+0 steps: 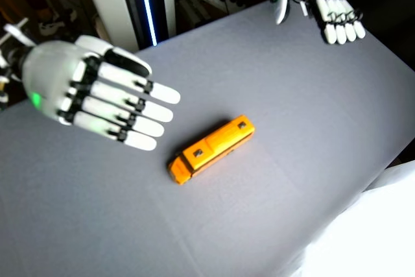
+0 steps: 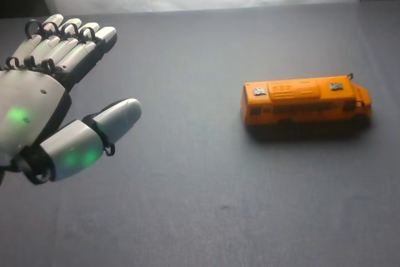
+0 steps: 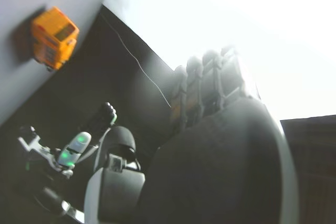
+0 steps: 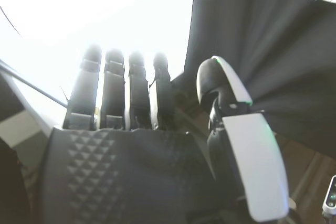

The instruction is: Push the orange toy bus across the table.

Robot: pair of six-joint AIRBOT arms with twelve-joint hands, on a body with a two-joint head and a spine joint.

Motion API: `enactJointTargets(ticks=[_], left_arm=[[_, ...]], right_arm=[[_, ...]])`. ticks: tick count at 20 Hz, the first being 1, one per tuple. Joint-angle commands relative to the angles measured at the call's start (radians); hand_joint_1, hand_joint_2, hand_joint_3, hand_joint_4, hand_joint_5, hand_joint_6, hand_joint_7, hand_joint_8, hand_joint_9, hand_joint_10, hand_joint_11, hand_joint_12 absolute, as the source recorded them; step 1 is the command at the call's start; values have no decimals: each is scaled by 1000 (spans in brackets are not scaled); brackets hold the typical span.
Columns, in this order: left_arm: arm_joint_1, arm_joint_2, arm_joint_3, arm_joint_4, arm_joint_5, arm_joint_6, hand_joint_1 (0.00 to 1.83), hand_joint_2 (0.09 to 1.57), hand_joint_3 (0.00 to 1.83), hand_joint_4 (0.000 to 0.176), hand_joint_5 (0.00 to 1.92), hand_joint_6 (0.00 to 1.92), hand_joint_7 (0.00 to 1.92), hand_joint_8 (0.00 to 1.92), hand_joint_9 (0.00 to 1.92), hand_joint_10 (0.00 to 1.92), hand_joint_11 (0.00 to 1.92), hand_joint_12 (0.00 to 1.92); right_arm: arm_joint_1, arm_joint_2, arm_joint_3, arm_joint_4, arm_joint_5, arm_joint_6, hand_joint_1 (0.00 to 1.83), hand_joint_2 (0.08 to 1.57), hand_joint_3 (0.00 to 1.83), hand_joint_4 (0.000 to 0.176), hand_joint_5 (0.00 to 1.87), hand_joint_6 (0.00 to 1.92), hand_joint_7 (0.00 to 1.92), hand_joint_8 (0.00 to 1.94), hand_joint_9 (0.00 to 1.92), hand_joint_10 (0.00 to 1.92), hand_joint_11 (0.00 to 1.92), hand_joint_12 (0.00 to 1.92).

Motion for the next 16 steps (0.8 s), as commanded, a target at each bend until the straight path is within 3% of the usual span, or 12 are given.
enactJointTargets(ticks=[1, 5, 10, 16], left_arm=[[-9, 9, -5, 62, -168, -2, 0, 1291, 4, 0, 207, 2, 179, 2, 88, 7, 31, 14], [7, 20, -17, 93, -215, -26, 0, 1429, 22, 0, 133, 0, 136, 1, 92, 7, 58, 28], [42, 40, -37, 100, -296, -26, 26, 1464, 14, 0, 137, 1, 135, 4, 97, 7, 38, 20], [46, 46, -46, 118, -303, -25, 118, 1477, 3, 0, 184, 3, 205, 6, 161, 8, 65, 41]], right_arm=[[5, 5, -8, 4, 163, 5, 612, 1432, 4, 0, 378, 2, 307, 4, 261, 9, 263, 143], [4, 11, -25, -11, 175, 1, 720, 1452, 2, 0, 294, 0, 297, 1, 293, 7, 274, 128], [21, 26, -43, -44, 176, -10, 893, 1458, 0, 0, 316, 5, 289, 1, 277, 0, 261, 103], [43, 28, -58, -83, 176, -26, 803, 1460, 0, 0, 327, 5, 264, 2, 215, 1, 185, 88]])
